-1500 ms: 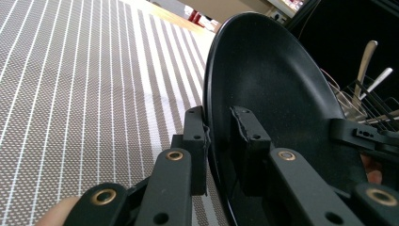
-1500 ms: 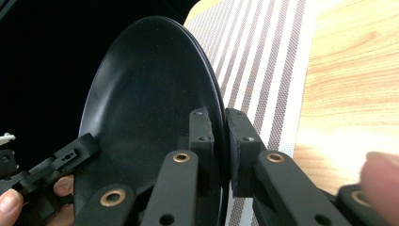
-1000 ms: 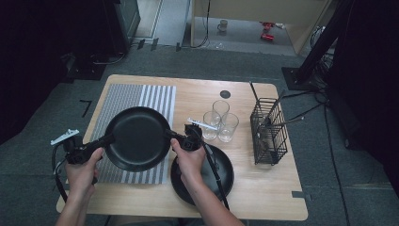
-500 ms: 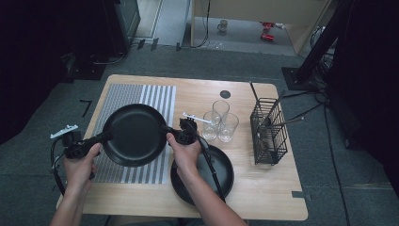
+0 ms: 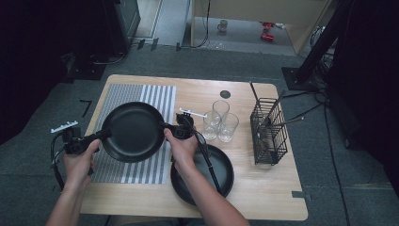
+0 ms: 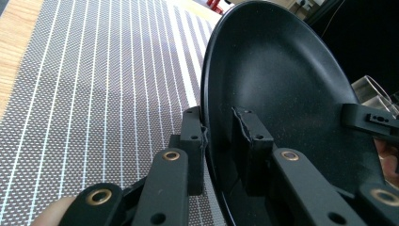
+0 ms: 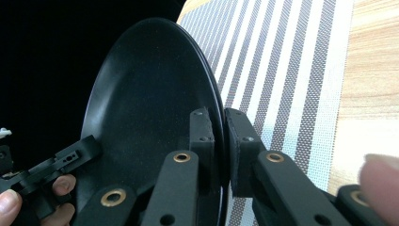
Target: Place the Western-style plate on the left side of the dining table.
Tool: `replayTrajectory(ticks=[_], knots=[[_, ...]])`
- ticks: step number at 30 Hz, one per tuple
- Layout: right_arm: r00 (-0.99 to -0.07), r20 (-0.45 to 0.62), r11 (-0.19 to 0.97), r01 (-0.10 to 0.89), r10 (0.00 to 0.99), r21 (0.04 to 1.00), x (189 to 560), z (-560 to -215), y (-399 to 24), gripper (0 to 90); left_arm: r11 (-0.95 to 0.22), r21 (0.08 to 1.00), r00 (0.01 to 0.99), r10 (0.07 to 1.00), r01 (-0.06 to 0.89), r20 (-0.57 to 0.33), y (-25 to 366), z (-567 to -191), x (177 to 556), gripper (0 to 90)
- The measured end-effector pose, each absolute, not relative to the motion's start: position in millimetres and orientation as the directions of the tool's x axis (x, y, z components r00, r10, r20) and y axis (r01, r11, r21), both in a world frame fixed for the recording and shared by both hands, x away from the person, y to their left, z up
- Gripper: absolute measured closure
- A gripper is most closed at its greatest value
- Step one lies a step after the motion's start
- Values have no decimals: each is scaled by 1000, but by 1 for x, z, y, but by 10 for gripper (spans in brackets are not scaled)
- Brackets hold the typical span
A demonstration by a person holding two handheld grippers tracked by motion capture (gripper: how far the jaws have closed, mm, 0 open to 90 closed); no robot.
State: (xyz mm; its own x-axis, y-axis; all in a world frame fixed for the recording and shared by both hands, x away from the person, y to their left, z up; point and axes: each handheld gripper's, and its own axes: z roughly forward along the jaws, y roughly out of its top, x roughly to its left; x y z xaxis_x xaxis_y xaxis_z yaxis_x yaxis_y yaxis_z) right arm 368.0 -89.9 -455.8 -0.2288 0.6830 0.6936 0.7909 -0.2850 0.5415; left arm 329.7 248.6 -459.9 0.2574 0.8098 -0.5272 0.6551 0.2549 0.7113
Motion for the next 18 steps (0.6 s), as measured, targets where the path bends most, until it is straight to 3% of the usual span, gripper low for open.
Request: replayTrajectory(ticks=[18], knots=[[-214, 685, -271, 806, 696, 526, 390, -464, -80, 829, 278, 679, 218, 808, 679, -548, 258, -467, 351, 772]])
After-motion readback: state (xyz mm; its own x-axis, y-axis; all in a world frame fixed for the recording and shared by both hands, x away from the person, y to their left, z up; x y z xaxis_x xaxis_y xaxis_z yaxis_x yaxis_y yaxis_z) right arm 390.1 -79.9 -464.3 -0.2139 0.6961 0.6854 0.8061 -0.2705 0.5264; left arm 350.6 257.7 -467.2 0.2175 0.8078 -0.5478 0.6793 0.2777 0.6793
